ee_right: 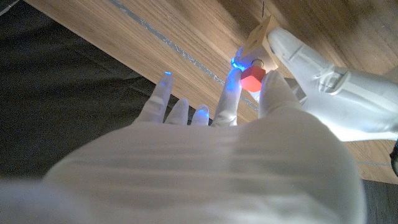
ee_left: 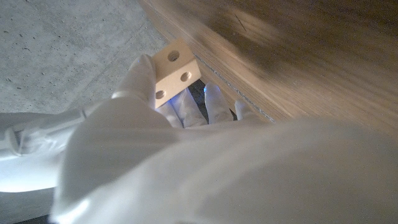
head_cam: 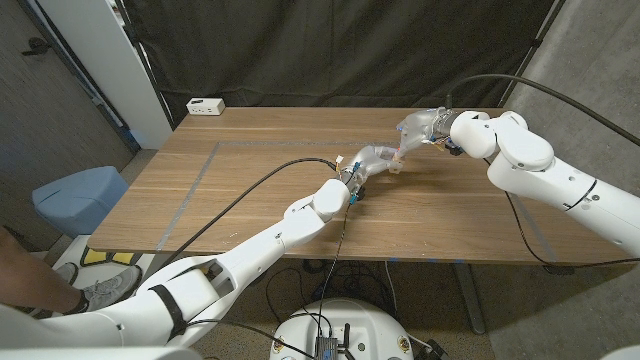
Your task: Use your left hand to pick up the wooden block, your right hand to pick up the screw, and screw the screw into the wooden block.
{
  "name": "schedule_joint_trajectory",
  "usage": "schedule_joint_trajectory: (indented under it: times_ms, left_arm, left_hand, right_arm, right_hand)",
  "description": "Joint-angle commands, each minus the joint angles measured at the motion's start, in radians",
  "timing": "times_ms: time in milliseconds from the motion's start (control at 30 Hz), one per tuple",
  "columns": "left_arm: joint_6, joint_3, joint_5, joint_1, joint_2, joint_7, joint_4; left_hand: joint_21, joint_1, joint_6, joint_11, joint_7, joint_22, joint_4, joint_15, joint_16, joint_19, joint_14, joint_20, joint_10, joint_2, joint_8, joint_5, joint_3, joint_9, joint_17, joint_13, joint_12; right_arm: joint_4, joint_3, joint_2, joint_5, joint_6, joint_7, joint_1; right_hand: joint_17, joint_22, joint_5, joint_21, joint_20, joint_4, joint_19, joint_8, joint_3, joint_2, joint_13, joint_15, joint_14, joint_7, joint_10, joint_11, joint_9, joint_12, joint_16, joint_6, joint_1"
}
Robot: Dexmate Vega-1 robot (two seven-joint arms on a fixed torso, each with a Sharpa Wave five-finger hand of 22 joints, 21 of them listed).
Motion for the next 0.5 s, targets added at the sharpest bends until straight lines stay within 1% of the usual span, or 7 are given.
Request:
schedule_joint_trajectory:
  times_ms: [33,67,200,267,333,433,500]
  left_arm:
    - [0.007,-0.001,0.004,0.012,0.007,0.007,-0.024]
    - [0.007,-0.001,0.004,0.012,0.007,0.007,-0.025]
    - [0.009,-0.001,0.005,0.013,0.007,0.008,-0.026]
    - [0.008,0.0,0.005,0.013,0.008,0.007,-0.026]
    - [0.009,0.0,0.005,0.013,0.008,0.007,-0.027]
    - [0.008,0.0,0.005,0.013,0.007,0.006,-0.026]
    - [0.009,0.0,0.006,0.013,0.007,0.007,-0.026]
  left_hand:
    - [0.006,-0.045,0.038,-0.005,0.036,0.004,0.064,-0.072,0.002,-0.001,0.013,0.007,0.015,0.065,0.003,0.007,0.075,0.005,0.003,0.105,0.041]
    - [0.006,-0.045,0.037,-0.005,0.036,0.004,0.064,-0.072,0.002,-0.001,0.012,0.007,0.015,0.065,0.003,0.007,0.075,0.005,0.004,0.105,0.041]
    - [0.006,-0.046,0.038,-0.005,0.036,0.004,0.064,-0.072,0.002,-0.001,0.013,0.007,0.016,0.064,0.003,0.007,0.076,0.005,0.003,0.104,0.041]
    - [0.006,-0.047,0.038,-0.005,0.036,0.004,0.064,-0.072,0.002,-0.001,0.013,0.007,0.016,0.065,0.003,0.007,0.076,0.005,0.004,0.104,0.041]
    - [0.006,-0.047,0.038,-0.005,0.036,0.004,0.064,-0.072,0.002,-0.001,0.013,0.006,0.016,0.065,0.003,0.007,0.076,0.005,0.004,0.104,0.041]
    - [0.006,-0.046,0.038,-0.005,0.037,0.004,0.063,-0.072,0.002,-0.001,0.013,0.006,0.016,0.065,0.003,0.007,0.077,0.005,0.004,0.104,0.041]
    - [0.006,-0.047,0.037,-0.005,0.037,0.004,0.064,-0.071,0.003,-0.001,0.013,0.007,0.016,0.065,0.003,0.007,0.077,0.005,0.004,0.104,0.041]
  right_arm:
    - [-0.006,0.004,0.002,-0.017,0.004,-0.031,-0.013]
    - [-0.006,0.005,0.002,-0.018,0.004,-0.035,-0.015]
    - [-0.006,0.004,0.005,-0.029,-0.003,-0.038,-0.018]
    - [-0.007,0.003,0.007,-0.034,-0.006,-0.038,-0.019]
    - [-0.008,0.002,0.007,-0.042,-0.01,-0.038,-0.02]
    - [-0.009,0.002,0.01,-0.049,-0.016,-0.042,-0.024]
    - [-0.009,-0.001,0.013,-0.059,-0.022,-0.039,-0.023]
  right_hand:
    - [0.002,0.002,-0.002,0.008,-0.008,0.002,0.016,0.017,0.007,0.001,0.002,-0.013,0.02,0.0,0.029,-0.009,0.0,0.008,0.007,0.036,0.009]
    - [0.001,0.002,-0.002,0.008,-0.009,0.003,0.019,0.022,0.007,0.002,0.002,-0.014,0.023,0.005,0.037,-0.011,-0.001,0.008,0.007,0.051,0.009]
    - [0.002,0.002,-0.003,0.01,-0.017,0.006,0.029,0.029,0.007,0.005,0.002,-0.024,0.037,0.006,0.051,-0.016,-0.004,0.009,0.01,0.071,0.006]
    - [0.002,0.002,-0.003,0.01,-0.02,0.008,0.031,0.032,0.007,0.006,0.001,-0.026,0.038,0.006,0.056,-0.015,-0.005,0.009,0.01,0.08,0.004]
    - [0.002,0.002,-0.003,0.01,-0.02,0.009,0.032,0.035,0.007,0.007,0.001,-0.026,0.041,0.002,0.064,-0.021,-0.006,0.01,0.011,0.088,0.002]
    - [0.002,0.002,-0.003,0.009,-0.023,0.012,0.036,0.041,0.006,0.01,0.001,-0.029,0.049,0.002,0.077,-0.016,-0.009,0.011,0.012,0.108,-0.003]
    - [0.003,0.002,-0.003,0.01,-0.026,0.015,0.041,0.043,0.006,0.013,0.001,-0.032,0.055,0.003,0.087,-0.021,-0.01,0.013,0.014,0.115,-0.008]
